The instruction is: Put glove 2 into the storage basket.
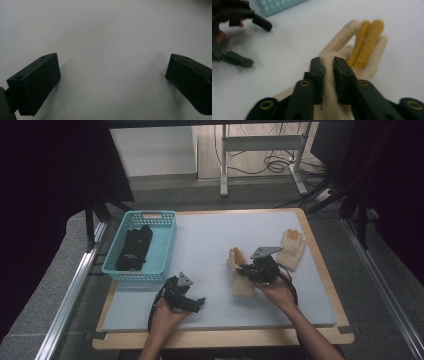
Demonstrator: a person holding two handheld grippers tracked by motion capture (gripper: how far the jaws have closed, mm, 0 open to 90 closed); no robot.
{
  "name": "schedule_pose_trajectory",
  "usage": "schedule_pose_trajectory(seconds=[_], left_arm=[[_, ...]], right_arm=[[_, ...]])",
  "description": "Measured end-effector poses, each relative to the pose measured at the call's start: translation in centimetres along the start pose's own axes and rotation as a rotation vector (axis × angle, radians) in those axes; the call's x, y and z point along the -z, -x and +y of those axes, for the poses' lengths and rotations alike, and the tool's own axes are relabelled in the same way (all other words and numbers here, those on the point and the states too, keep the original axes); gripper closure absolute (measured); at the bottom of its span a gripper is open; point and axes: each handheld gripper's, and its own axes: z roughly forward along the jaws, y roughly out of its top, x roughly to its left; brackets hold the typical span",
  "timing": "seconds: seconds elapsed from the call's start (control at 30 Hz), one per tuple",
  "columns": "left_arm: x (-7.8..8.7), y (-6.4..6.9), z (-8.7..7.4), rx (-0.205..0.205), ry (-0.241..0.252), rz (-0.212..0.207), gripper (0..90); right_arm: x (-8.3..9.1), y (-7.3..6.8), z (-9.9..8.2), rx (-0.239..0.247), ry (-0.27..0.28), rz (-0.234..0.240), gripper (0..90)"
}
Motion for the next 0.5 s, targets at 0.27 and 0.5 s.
schedule_pose_trajectory(seconds=[0.27,0.5], left_arm=[[0.0,0.0,0.0,0.002,0.001,-0.001,0.0],[0.0,0.0,0.0,0.004,0.001,-0.002,0.0]], right_arm=[[0.5,0.5,-0.6,-0.023,0.014,-0.086,46.7],[-0.3,3.6,-1.0,-0.063,-0.023,-0.124,65.8]])
